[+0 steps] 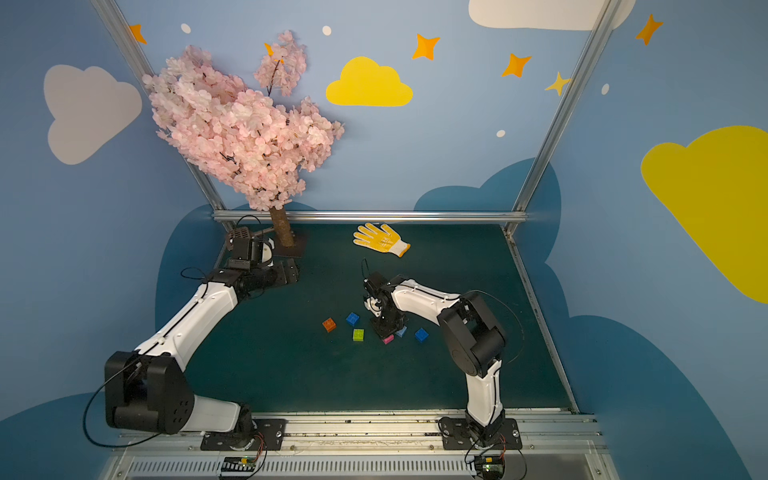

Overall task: Assemble the letter y with lego
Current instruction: Adjust the lego brick at the center of the board.

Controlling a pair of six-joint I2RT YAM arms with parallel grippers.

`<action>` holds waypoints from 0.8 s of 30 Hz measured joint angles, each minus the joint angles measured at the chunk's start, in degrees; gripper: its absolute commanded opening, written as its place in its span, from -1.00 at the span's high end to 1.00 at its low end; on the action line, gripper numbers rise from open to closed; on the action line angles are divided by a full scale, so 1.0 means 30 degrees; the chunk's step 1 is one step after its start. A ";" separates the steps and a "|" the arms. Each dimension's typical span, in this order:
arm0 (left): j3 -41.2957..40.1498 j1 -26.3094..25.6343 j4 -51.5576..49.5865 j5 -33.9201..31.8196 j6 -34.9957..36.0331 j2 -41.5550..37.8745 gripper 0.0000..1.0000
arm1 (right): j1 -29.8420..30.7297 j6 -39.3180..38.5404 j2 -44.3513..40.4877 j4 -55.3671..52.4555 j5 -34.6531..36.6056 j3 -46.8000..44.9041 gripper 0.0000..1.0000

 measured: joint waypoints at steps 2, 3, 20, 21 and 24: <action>-0.0277 0.0015 0.0109 0.0109 0.0000 -0.0240 -1.00 | -0.0015 -0.0539 -0.0612 -0.0233 0.0015 0.0262 1.00; -0.0364 0.0022 0.0131 0.0153 0.0007 -0.0328 -0.99 | -0.0044 -0.0903 -0.0903 -0.0357 0.0080 0.0590 1.00; -0.0474 0.0131 0.0379 0.0459 -0.0015 -0.0357 -0.95 | -0.1479 -0.6732 0.1005 -0.0488 0.1122 0.3388 1.00; -0.0474 0.0138 0.0379 0.0459 -0.0015 -0.0357 -0.95 | -0.1479 -0.6921 0.0998 -0.0437 0.1129 0.3388 1.00; -0.0466 0.0160 0.0364 0.0459 -0.0015 -0.0328 -0.96 | -0.1479 -0.7286 0.1013 -0.0328 0.1122 0.3388 1.00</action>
